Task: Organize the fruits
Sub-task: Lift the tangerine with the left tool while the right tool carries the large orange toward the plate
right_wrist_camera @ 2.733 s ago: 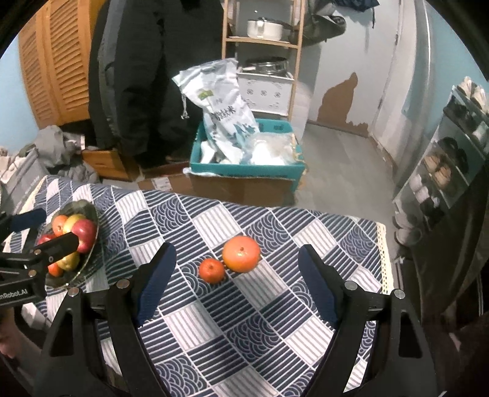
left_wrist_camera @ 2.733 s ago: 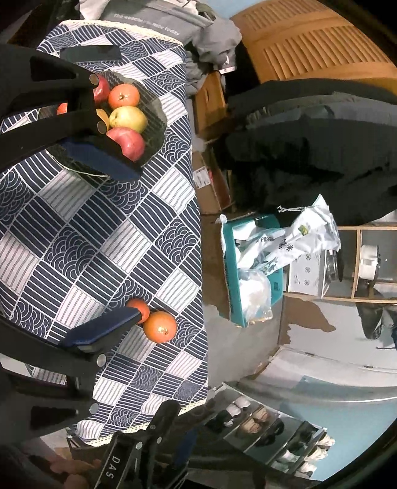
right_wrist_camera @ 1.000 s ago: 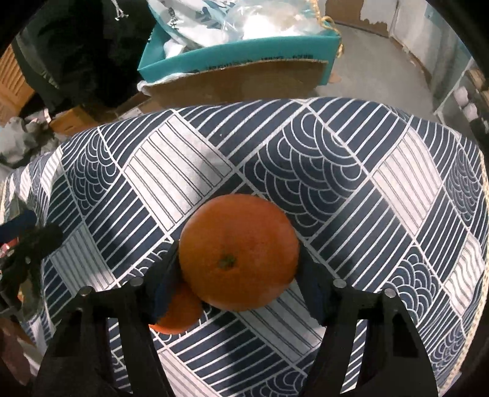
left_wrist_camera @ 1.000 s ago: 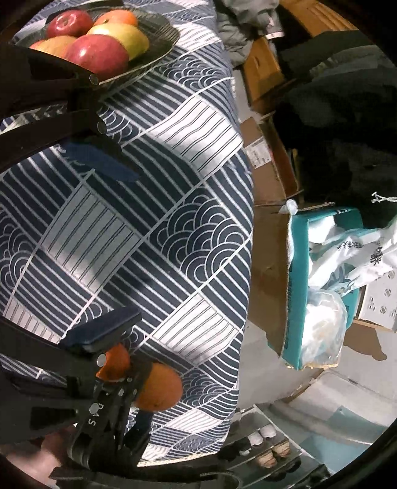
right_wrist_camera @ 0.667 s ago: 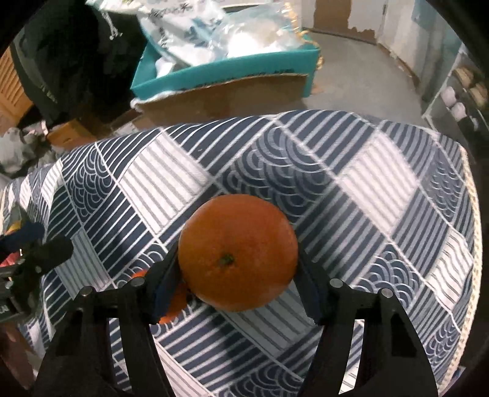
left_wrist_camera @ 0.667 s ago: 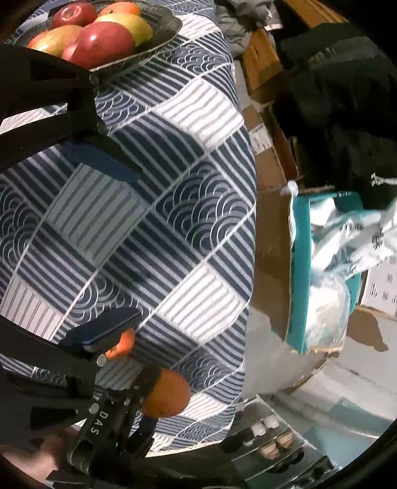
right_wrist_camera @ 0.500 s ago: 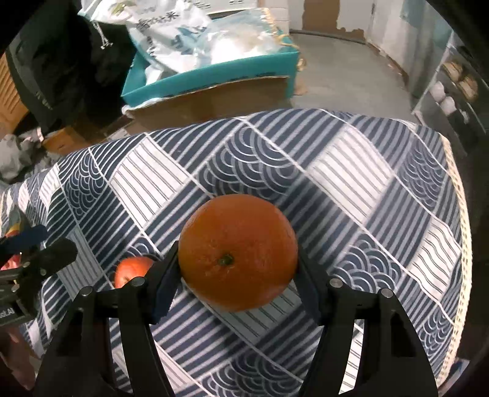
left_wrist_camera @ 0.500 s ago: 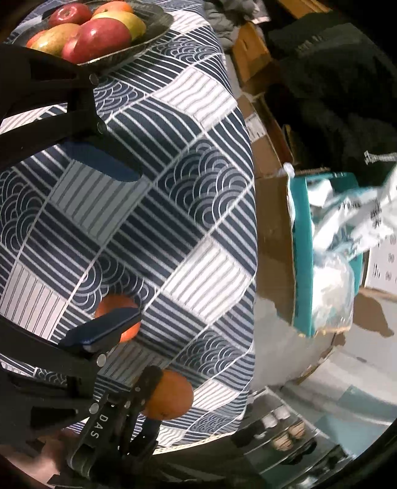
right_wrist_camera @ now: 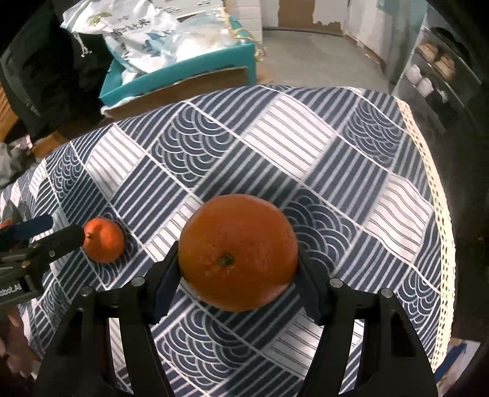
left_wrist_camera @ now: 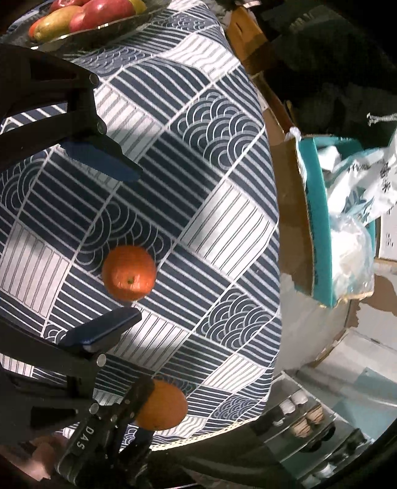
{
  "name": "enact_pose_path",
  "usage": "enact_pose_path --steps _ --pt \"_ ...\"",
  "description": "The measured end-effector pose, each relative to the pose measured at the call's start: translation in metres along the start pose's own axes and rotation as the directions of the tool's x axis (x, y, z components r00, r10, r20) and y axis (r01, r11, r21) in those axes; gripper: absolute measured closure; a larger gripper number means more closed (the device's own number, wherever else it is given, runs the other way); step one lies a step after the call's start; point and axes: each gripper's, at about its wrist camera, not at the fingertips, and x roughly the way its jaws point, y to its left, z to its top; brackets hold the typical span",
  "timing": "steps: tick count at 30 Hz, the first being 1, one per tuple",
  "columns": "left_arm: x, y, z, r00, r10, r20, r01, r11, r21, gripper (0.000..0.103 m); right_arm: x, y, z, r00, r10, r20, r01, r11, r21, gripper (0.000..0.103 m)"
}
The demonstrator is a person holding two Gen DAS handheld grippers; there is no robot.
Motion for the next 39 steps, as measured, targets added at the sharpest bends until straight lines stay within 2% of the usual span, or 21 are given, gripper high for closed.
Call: enact_pose_path --steps 10,12,13,17,25,39 --pt "0.025 -0.009 -0.007 0.999 0.012 -0.035 -0.011 1.000 0.011 0.020 0.002 -0.011 -0.002 1.000 0.004 -0.001 -0.003 1.000 0.026 0.034" --pt "0.028 -0.010 -0.008 0.999 0.011 -0.040 -0.010 1.000 0.020 0.031 0.003 -0.010 -0.003 1.000 0.003 -0.001 -0.003 1.000 0.018 0.034" --pt "0.029 -0.010 -0.008 0.999 -0.001 -0.044 0.002 1.000 0.022 0.034 0.003 -0.009 -0.003 1.000 0.004 -0.001 -0.004 1.000 0.016 0.034" --pt "0.029 -0.014 -0.008 0.997 -0.061 -0.046 0.062 0.998 0.025 0.057 0.004 -0.008 -0.003 1.000 0.007 -0.003 -0.006 1.000 0.012 0.034" --pt "0.019 -0.015 -0.010 1.000 -0.016 -0.017 0.017 0.998 0.053 0.059 0.000 -0.001 -0.002 1.000 0.000 0.012 0.000 1.000 -0.009 0.034" --pt "-0.038 -0.006 -0.015 0.995 0.001 0.096 -0.007 0.998 0.060 0.059 -0.041 0.019 0.002 0.995 0.007 0.100 0.000 0.997 -0.075 0.035"
